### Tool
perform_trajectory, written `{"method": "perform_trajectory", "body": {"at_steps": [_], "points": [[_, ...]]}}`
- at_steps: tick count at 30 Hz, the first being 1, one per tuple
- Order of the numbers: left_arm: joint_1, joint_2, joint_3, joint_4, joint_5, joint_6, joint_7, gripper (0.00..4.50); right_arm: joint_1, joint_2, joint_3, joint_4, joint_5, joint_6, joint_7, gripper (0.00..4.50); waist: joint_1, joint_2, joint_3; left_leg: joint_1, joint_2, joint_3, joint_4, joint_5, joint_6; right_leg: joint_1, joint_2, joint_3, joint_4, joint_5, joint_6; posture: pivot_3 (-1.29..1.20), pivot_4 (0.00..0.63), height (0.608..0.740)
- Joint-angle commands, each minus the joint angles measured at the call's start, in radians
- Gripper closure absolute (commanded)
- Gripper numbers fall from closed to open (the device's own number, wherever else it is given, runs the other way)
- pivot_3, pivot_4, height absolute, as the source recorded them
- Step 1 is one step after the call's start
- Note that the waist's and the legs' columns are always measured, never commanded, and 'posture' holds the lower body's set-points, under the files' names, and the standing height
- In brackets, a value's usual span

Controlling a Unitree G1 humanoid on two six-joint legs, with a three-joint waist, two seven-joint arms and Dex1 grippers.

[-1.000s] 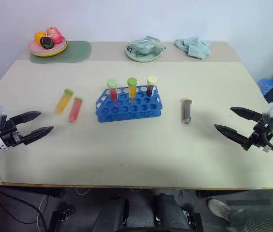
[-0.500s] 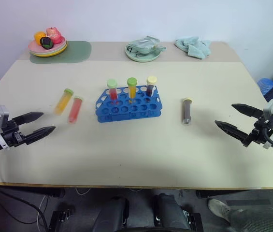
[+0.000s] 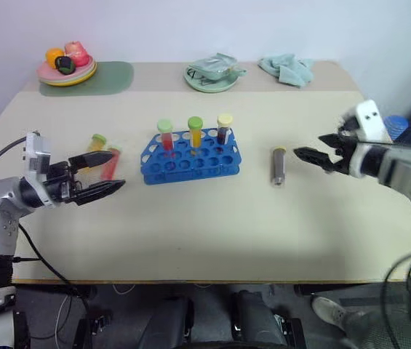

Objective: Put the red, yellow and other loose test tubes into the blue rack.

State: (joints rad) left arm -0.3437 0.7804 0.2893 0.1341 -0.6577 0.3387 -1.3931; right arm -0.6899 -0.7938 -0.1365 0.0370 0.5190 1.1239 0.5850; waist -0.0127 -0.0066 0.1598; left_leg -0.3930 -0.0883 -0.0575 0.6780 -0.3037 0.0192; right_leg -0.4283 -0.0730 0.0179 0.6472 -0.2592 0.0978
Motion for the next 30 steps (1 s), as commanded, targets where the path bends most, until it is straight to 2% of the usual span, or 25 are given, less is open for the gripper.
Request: {"method": "perform_trajectory", "body": {"at_steps": [1, 7, 13, 22, 30], "points": [[-0.041, -0.012, -0.053, -0.036, 0.019, -0.033, -0.027, 0.10, -0.144, 0.012, 0.041, 0.173, -0.040, 0.119, -0.032, 0.20, 0.000, 0.000, 0.000, 0.000, 0.000, 0.000, 0.000, 0.000, 0.000, 0.000, 0.000, 0.000, 0.000, 0.000, 0.000, 0.00, 0.150, 0.740], [-0.102, -0.047, -0.136, -0.036, 0.051, -0.053, -0.042, 0.10, -0.307, 0.044, 0.143, 0.419, -0.100, 0.178, 0.005, 0.20, -0.001, 0.000, 0.000, -0.003, 0.000, 0.000, 0.000, 0.000, 0.000, -0.002, 0.000, 0.000, 0.000, 0.000, 0.000, 0.00, 0.150, 0.740], [-0.130, -0.079, -0.187, -0.025, 0.072, -0.071, -0.058, 0.10, -0.394, 0.096, 0.172, 0.596, -0.152, 0.164, 0.021, 0.20, -0.004, 0.000, 0.000, -0.004, 0.000, 0.000, 0.001, 0.000, 0.000, -0.003, 0.000, 0.000, 0.001, 0.000, 0.000, 0.00, 0.150, 0.740], [-0.183, -0.100, -0.294, -0.003, 0.140, -0.082, -0.090, 0.10, -0.550, 0.218, 0.171, 0.880, -0.259, 0.015, -0.001, 0.20, -0.007, 0.000, 0.000, -0.005, 0.000, 0.000, 0.002, 0.001, -0.001, -0.005, 0.001, 0.000, 0.002, 0.000, 0.000, 0.00, 0.150, 0.740], [-0.172, -0.124, -0.322, -0.011, 0.173, -0.080, -0.065, 0.10, -0.582, 0.271, 0.190, 1.058, -0.368, -0.124, -0.021, 0.20, -0.007, 0.000, 0.000, -0.013, -0.001, 0.000, 0.004, 0.001, -0.001, -0.012, 0.001, -0.001, 0.003, 0.000, 0.000, 0.00, 0.150, 0.740]]}}
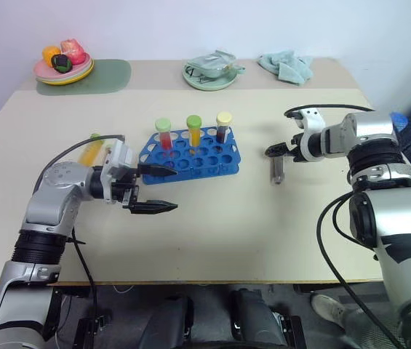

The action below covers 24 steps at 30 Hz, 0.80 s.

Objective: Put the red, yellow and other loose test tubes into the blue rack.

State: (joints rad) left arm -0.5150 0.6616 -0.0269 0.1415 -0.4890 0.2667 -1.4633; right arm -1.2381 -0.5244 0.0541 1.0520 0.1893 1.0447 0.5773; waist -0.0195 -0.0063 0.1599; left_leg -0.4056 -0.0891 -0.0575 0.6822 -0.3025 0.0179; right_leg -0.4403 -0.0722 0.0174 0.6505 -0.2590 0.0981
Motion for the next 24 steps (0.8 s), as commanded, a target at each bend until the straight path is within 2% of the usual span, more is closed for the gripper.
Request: {"method": "perform_trajectory", "body": {"at_steps": [1, 9, 12, 17, 18, 21, 24], "points": [[0.001, -0.007, -0.007, -0.021, 0.006, -0.006, 0.008, 0.10, -0.036, 0.005, 0.001, 0.059, -0.049, -0.053, -0.019, 0.20, -0.001, 0.000, 0.000, 0.000, 0.000, 0.000, 0.000, 0.000, 0.000, 0.000, 0.000, 0.000, 0.000, 0.000, 0.000, 0.00, 0.150, 0.740], [0.012, -0.023, -0.014, -0.032, 0.007, 0.007, 0.020, 0.10, -0.041, 0.042, 0.032, 0.124, -0.130, -0.079, -0.017, 0.20, -0.002, -0.001, -0.001, 0.001, 0.000, 0.000, 0.001, 0.001, -0.001, 0.001, 0.000, 0.000, 0.001, 0.000, 0.000, 0.00, 0.150, 0.740], [0.016, -0.030, -0.018, -0.037, 0.006, 0.010, 0.025, 0.00, -0.036, 0.053, 0.047, 0.135, -0.160, -0.097, -0.014, 1.01, -0.002, -0.001, -0.001, 0.002, 0.000, 0.000, 0.001, 0.001, -0.001, 0.002, 0.000, 0.000, 0.001, 0.000, 0.000, 0.00, 0.150, 0.740], [0.025, -0.028, -0.014, -0.045, 0.000, 0.014, 0.030, 0.00, -0.029, 0.062, 0.060, 0.141, -0.197, -0.117, 0.020, 3.48, -0.005, -0.001, -0.001, 0.002, 0.000, 0.000, 0.001, 0.001, -0.001, 0.001, 0.000, 0.000, 0.002, 0.000, 0.000, 0.00, 0.150, 0.740], [0.026, -0.027, -0.011, -0.045, -0.002, 0.015, 0.032, 0.00, -0.029, 0.062, 0.058, 0.136, -0.200, -0.119, 0.031, 3.70, -0.007, -0.001, -0.001, 0.002, 0.000, 0.000, 0.001, 0.001, -0.001, 0.001, 0.001, 0.000, 0.002, 0.000, 0.000, 0.00, 0.150, 0.740], [0.031, -0.024, -0.005, -0.047, -0.004, 0.015, 0.033, 0.00, -0.029, 0.054, 0.051, 0.112, -0.198, -0.119, 0.067, 3.70, -0.016, 0.000, -0.001, 0.001, 0.000, -0.001, 0.001, 0.001, -0.001, 0.001, 0.001, 0.000, 0.002, 0.000, 0.000, 0.00, 0.150, 0.740], [0.041, -0.021, 0.007, -0.056, -0.013, 0.019, 0.039, 0.00, -0.007, 0.021, 0.035, 0.005, -0.175, -0.133, 0.131, 3.70, -0.022, 0.000, -0.001, 0.001, 0.000, -0.001, 0.001, 0.001, -0.001, 0.001, 0.000, 0.000, 0.002, 0.000, 0.000, 0.00, 0.150, 0.740]]}}
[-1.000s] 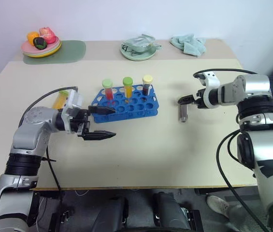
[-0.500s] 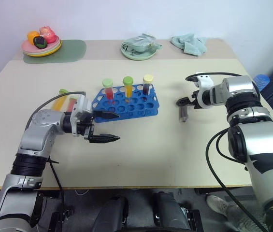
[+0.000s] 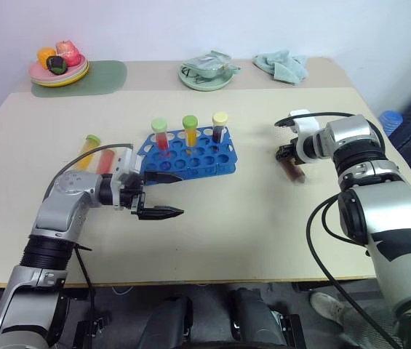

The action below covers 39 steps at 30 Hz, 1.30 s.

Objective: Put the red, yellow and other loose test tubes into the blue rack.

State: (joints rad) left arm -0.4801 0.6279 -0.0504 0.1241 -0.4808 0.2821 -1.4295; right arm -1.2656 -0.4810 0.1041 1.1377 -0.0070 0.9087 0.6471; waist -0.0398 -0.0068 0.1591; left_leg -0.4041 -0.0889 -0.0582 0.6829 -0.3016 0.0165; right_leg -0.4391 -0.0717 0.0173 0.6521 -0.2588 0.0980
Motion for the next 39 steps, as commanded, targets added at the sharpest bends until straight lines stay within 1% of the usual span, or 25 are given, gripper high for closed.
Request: {"method": "perform_trajectory", "body": {"at_steps": [1, 3, 5, 7, 8, 9, 11, 14, 16, 18, 23, 27, 32, 35, 39], "points": [[0.011, 0.015, 0.037, -0.042, -0.024, 0.007, 0.011, 0.00, 0.046, -0.043, -0.023, -0.165, 0.038, -0.007, 0.094, 3.70, -0.002, 0.000, 0.000, 0.000, 0.000, 0.000, 0.000, 0.000, 0.000, 0.000, 0.000, 0.000, 0.000, 0.000, 0.000, 0.00, 0.150, 0.740], [0.025, 0.024, 0.048, -0.051, -0.030, 0.012, 0.016, 0.00, 0.100, -0.066, -0.078, -0.341, 0.097, 0.023, 0.123, 3.70, -0.003, 0.001, 0.001, -0.001, 0.000, 0.000, 0.000, 0.000, 0.000, -0.001, 0.000, 0.000, 0.000, 0.000, 0.000, 0.00, 0.150, 0.740], [0.042, 0.031, 0.066, -0.060, -0.039, 0.022, 0.031, 0.00, 0.184, -0.056, -0.228, -0.567, 0.209, 0.041, 0.098, 3.70, -0.004, 0.002, 0.001, -0.002, 0.000, 0.000, 0.000, 0.000, 0.000, -0.003, 0.000, 0.000, 0.001, 0.000, 0.000, 0.00, 0.150, 0.740], [0.062, 0.039, 0.085, -0.065, -0.042, 0.028, 0.044, 0.00, 0.297, -0.020, -0.336, -0.806, 0.289, -0.008, 0.066, 3.70, -0.001, 0.002, 0.001, -0.003, 0.000, 0.000, 0.000, 0.000, 0.000, -0.004, 0.000, 0.000, 0.002, 0.000, 0.000, 0.00, 0.150, 0.740], [0.071, 0.043, 0.094, -0.066, -0.044, 0.029, 0.049, 0.00, 0.352, 0.007, -0.366, -0.912, 0.313, -0.035, 0.041, 3.70, -0.002, 0.002, 0.001, -0.003, 0.000, -0.001, 0.000, 0.000, 0.000, -0.004, 0.000, 0.000, 0.002, 0.000, 0.000, 0.00, 0.150, 0.740], [0.079, 0.044, 0.102, -0.066, -0.047, 0.029, 0.055, 0.00, 0.397, 0.033, -0.385, -0.997, 0.329, -0.061, 0.016, 3.70, -0.002, 0.002, 0.001, -0.003, 0.000, 0.000, 0.000, 0.000, 0.000, -0.004, 0.000, 0.000, 0.003, 0.000, 0.000, 0.00, 0.150, 0.740], [0.096, 0.039, 0.123, -0.064, -0.057, 0.031, 0.074, 0.00, 0.493, 0.085, -0.378, -1.141, 0.326, -0.180, -0.021, 3.70, -0.002, 0.002, 0.001, -0.003, 0.000, -0.001, 0.000, 0.000, -0.001, -0.004, 0.000, 0.000, 0.003, 0.000, 0.000, 0.00, 0.150, 0.740], [0.115, 0.024, 0.147, -0.053, -0.057, 0.007, 0.102, 0.00, 0.598, 0.195, -0.362, -1.249, 0.331, -0.403, -0.056, 3.70, -0.003, 0.002, 0.001, -0.002, 0.000, 0.000, 0.001, 0.000, -0.001, -0.004, 0.000, 0.000, 0.005, 0.000, 0.000, 0.00, 0.150, 0.740], [0.123, -0.003, 0.168, -0.052, -0.056, -0.021, 0.139, 0.00, 0.647, 0.273, -0.321, -1.235, 0.302, -0.587, -0.068, 3.70, -0.003, 0.002, 0.001, -0.002, 0.000, 0.000, 0.001, 0.001, -0.001, -0.004, 0.000, 0.001, 0.006, 0.000, 0.000, 0.00, 0.150, 0.740], [0.130, -0.022, 0.192, -0.069, -0.074, -0.022, 0.166, 0.00, 0.671, 0.327, -0.279, -1.184, 0.274, -0.727, -0.072, 3.70, -0.004, 0.002, 0.001, -0.001, 0.000, 0.001, 0.001, 0.001, -0.001, -0.004, 0.000, 0.001, 0.007, 0.000, 0.000, 0.00, 0.150, 0.740], [0.164, 0.005, 0.221, -0.099, -0.085, -0.008, 0.185, 0.00, 0.646, 0.423, -0.224, -0.983, 0.238, -1.005, -0.098, 3.70, -0.007, 0.002, 0.001, 0.000, 0.000, 0.001, 0.001, 0.001, -0.002, -0.004, 0.000, 0.001, 0.010, 0.000, 0.000, 0.00, 0.150, 0.740], [0.197, 0.027, 0.247, -0.126, -0.089, -0.015, 0.204, 0.00, 0.640, 0.463, -0.196, -0.826, 0.217, -1.204, -0.086, 3.70, -0.005, 0.002, 0.001, 0.001, 0.000, 0.001, 0.001, 0.002, -0.003, -0.004, 0.000, 0.001, 0.010, 0.000, 0.000, 0.00, 0.150, 0.740], [0.253, 0.038, 0.265, -0.173, -0.094, -0.012, 0.228, 0.00, 0.625, 0.489, -0.184, -0.649, 0.213, -1.385, -0.074, 3.70, -0.006, 0.002, 0.001, 0.002, 0.000, 0.001, 0.000, 0.002, -0.003, -0.004, 0.000, 0.001, 0.010, 0.000, 0.000, 0.00, 0.150, 0.740], [0.281, 0.040, 0.272, -0.206, -0.106, 0.002, 0.243, 0.00, 0.607, 0.508, -0.185, -0.572, 0.234, -1.432, -0.058, 3.70, -0.007, 0.002, 0.001, 0.003, 0.000, 0.001, 0.000, 0.002, -0.003, -0.003, 0.001, 0.001, 0.010, 0.000, 0.000, 0.00, 0.150, 0.740], [0.299, 0.050, 0.278, -0.224, -0.117, 0.016, 0.252, 0.00, 0.600, 0.532, -0.178, -0.530, 0.248, -1.468, -0.039, 3.70, -0.008, 0.002, 0.001, 0.003, 0.000, 0.001, 0.000, 0.002, -0.003, -0.003, 0.001, 0.001, 0.010, 0.000, 0.000, 0.00, 0.150, 0.740]]}}
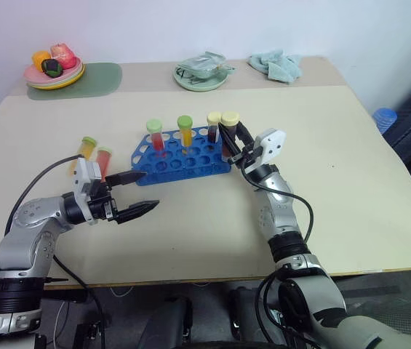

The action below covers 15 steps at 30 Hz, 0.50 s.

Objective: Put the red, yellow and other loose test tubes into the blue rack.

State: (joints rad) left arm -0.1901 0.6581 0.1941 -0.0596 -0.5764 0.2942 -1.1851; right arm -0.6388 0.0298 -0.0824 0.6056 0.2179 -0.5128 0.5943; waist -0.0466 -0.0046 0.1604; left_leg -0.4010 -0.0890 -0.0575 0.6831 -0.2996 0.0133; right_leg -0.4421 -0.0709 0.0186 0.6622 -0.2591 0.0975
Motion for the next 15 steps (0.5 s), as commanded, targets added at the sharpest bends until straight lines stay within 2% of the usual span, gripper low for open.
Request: {"method": "perform_trajectory", "body": {"at_steps": [1, 15], "points": [[0.013, 0.022, 0.034, -0.044, -0.023, 0.008, 0.011, 0.00, -0.030, 0.026, 0.009, 0.012, 0.027, -0.053, 0.018, 3.70, -0.001, 0.000, 0.000, 0.001, 0.000, 0.000, 0.000, 0.000, 0.000, 0.001, 0.000, 0.000, 0.000, 0.000, 0.000, 0.00, 0.150, 0.740], [0.055, 0.045, 0.058, -0.050, -0.033, 0.003, 0.004, 0.00, -0.093, 0.061, -0.023, 0.208, 0.044, -0.120, 0.017, 3.70, -0.001, 0.000, 0.000, 0.009, 0.000, 0.000, -0.003, 0.000, 0.000, 0.007, 0.000, 0.000, 0.000, 0.000, 0.000, 0.00, 0.150, 0.740]]}}
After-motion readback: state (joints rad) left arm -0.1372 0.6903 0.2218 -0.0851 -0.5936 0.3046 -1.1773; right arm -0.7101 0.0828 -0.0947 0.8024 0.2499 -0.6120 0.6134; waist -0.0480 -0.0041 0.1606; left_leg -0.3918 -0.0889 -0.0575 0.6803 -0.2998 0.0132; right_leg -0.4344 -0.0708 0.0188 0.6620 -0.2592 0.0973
